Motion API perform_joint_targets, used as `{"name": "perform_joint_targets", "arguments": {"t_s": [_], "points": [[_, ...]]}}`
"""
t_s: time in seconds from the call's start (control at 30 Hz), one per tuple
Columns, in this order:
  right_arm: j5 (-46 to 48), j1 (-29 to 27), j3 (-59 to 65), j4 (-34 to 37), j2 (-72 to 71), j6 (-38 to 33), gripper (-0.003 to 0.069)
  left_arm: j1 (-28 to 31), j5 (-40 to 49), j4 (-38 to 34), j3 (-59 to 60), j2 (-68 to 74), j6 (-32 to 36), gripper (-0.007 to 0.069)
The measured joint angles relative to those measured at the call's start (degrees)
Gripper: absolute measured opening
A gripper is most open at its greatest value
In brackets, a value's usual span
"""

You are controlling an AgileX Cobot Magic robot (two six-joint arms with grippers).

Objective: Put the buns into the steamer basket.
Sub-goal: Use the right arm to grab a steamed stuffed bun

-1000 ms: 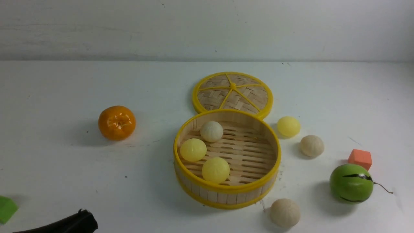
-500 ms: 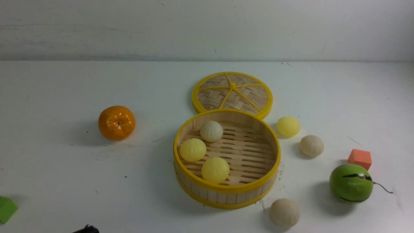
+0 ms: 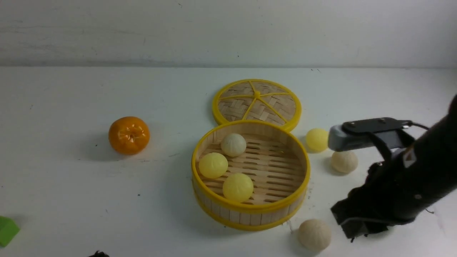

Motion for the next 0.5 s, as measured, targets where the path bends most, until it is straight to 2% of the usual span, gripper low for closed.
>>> {"name": "perform_joint_targets", "arguments": {"t_s": [0.23, 0.5], "points": [[-3.45, 1.42, -4.67, -1.73, 12.1, 1.59, 0.0302, 0.0, 0.11, 0.0, 0.0, 0.0, 0.0, -0.0005], [-8.37, 1.47, -5.49, -4.51, 17.9, 2.02, 0.0311, 0.0, 0.11, 0.0, 0.0, 0.0, 0.0, -0.0003]]}}
